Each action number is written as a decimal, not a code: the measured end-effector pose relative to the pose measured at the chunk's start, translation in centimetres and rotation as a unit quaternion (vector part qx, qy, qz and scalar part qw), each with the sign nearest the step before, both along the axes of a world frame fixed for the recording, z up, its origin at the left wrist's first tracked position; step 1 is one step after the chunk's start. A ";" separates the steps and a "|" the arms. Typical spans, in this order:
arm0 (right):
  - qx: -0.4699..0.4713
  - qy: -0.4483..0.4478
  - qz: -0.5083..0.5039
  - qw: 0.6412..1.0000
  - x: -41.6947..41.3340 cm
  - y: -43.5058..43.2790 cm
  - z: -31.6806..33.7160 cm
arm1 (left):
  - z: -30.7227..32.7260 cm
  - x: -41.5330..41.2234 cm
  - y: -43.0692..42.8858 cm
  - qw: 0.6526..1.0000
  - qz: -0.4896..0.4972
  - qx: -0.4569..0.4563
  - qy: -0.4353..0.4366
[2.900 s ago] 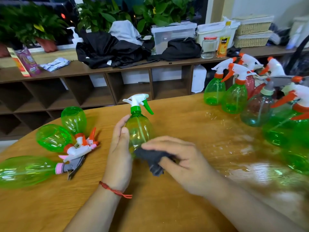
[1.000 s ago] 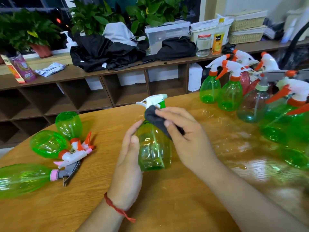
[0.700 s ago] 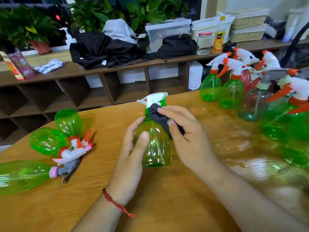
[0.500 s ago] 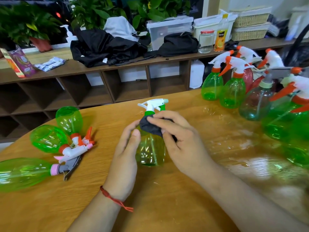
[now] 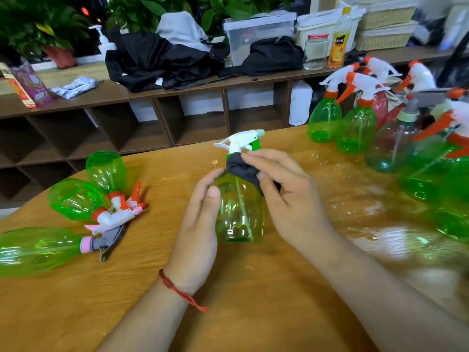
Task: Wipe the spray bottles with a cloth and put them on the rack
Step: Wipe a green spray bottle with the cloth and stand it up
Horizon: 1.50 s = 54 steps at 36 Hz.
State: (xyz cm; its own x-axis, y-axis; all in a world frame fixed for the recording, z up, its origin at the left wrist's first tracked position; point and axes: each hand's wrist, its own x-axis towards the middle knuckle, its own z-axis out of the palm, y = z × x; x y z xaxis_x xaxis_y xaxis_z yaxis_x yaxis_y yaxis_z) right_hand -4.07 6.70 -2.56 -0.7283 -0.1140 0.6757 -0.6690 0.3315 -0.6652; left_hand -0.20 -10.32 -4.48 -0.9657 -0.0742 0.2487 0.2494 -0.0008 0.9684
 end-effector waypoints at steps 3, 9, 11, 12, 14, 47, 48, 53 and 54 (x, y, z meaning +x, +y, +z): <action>0.005 -0.003 -0.011 1.000 0.0 0.0 -0.1 | -0.1 0.1 0.1 0.999 0.006 -0.036 -0.001; 0.046 0.037 0.017 0.998 0.5 -0.5 -0.4 | 0.2 0.3 0.4 0.996 0.063 -0.066 -0.003; 0.061 0.050 0.023 0.997 0.9 -0.6 -0.3 | 0.1 0.1 0.5 0.996 0.085 -0.037 -0.003; 0.076 0.059 0.026 0.995 1.1 -0.6 -0.3 | 0.0 -0.1 0.4 0.995 0.095 -0.020 -0.007; 0.119 0.087 0.038 0.988 1.6 -0.8 -0.7 | -0.2 -0.4 0.0 0.995 0.097 0.028 -0.014; 0.144 0.121 0.108 0.976 2.4 -0.5 -1.6 | 1.2 0.2 0.2 0.977 0.055 0.200 -0.053; 0.150 0.126 0.116 0.974 2.4 -0.4 -1.7 | 1.4 0.3 0.1 0.976 0.052 0.204 -0.054; 0.092 0.097 0.117 0.984 2.1 -0.2 -1.5 | 1.2 0.3 0.3 0.982 0.056 0.172 -0.048; 0.065 0.076 0.112 0.989 2.0 -0.2 -1.4 | 1.1 0.3 0.3 0.986 0.061 0.151 -0.041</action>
State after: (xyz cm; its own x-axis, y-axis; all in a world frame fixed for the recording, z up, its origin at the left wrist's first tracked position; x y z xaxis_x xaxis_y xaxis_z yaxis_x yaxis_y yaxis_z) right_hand -2.05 6.46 -4.00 -0.5657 -0.3544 0.7446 -0.8246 0.2389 -0.5127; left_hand 0.07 -9.98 -3.37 -0.9611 -0.2490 0.1196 0.1866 -0.2662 0.9457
